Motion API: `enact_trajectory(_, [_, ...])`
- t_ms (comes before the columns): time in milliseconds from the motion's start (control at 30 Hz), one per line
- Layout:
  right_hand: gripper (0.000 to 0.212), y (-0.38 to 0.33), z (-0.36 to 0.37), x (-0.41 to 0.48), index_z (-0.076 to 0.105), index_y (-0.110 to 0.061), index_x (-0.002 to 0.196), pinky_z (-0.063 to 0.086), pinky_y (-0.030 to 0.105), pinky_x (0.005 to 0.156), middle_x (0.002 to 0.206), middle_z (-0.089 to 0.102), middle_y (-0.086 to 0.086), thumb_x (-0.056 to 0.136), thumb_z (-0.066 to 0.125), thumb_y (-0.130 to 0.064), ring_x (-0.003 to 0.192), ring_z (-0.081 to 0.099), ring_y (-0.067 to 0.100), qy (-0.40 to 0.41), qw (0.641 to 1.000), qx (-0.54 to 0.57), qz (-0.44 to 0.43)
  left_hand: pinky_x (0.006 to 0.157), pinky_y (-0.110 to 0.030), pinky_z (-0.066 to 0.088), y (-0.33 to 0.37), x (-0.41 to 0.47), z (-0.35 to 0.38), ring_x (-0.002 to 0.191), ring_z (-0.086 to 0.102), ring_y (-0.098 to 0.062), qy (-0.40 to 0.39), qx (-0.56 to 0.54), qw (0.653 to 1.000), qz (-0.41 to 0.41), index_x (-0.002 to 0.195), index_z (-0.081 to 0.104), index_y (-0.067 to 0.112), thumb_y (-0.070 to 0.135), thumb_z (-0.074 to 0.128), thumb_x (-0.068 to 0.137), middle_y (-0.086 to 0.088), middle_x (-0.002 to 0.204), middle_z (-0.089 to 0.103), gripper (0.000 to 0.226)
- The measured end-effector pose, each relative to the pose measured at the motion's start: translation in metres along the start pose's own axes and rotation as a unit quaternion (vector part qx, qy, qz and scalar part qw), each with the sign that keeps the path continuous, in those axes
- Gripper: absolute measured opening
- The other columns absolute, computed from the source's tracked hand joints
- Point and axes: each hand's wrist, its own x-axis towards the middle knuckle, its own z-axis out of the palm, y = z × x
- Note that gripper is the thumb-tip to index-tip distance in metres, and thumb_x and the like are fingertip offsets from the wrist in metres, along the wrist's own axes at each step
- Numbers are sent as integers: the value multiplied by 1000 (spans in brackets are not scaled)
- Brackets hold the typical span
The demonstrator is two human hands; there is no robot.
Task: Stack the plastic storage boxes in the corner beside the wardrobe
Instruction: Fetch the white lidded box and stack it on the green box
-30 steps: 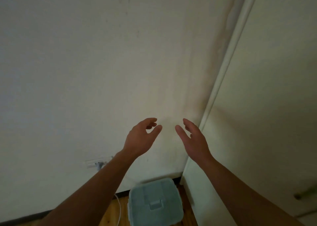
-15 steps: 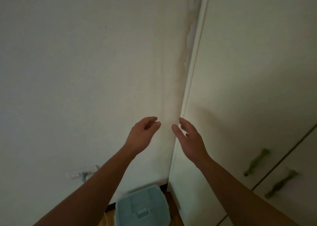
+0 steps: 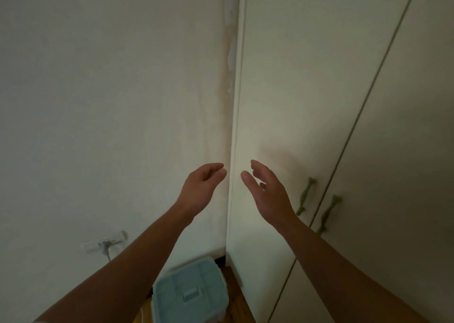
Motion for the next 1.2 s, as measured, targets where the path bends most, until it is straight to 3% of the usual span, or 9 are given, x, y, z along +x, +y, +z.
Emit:
enact_trajectory(300, [59,-15,-37,-52,43,-35,138,36,17,92,139,45,-16,85,52,-60,113,44,-7,85,996,-29,14,93,-25,46,29,-23,30,105,61,-4,-84,-16,995,52,119,63,33,41,59,92,13,112,66,29])
enact_trajectory(700, [60,-49,-57,-144,45,-25,139,43,29,99,136,49,-8,88,54,-55,116,50,4,221,970,-78,61,87,-20,46,47,-74,49,102,62,-3,-228,-33,966,114,121,63,29,36,59,93,12,105,68,30])
enact_trajectory(867, [62,-57,-64,-202,48,-29,136,41,19,94,134,49,-16,83,54,-60,112,49,-9,294,948,-83,90,86,-19,44,58,-111,71,102,62,-6,-295,-58,944,136,121,64,23,34,60,93,8,107,69,31])
enact_trajectory(1067, [52,-69,-81,-263,51,-29,134,42,15,91,128,52,-20,87,59,-51,109,50,-13,374,915,-92,116,86,-19,43,73,-156,99,104,63,-6,-362,-57,915,167,123,65,23,34,60,93,8,112,69,33])
enact_trajectory(1200, [53,-77,-92,-304,51,-29,134,40,8,85,128,53,-20,87,58,-52,108,50,-15,415,893,-109,134,80,-11,42,84,-190,119,101,64,-5,-403,-80,893,184,119,67,22,31,62,92,7,110,70,28])
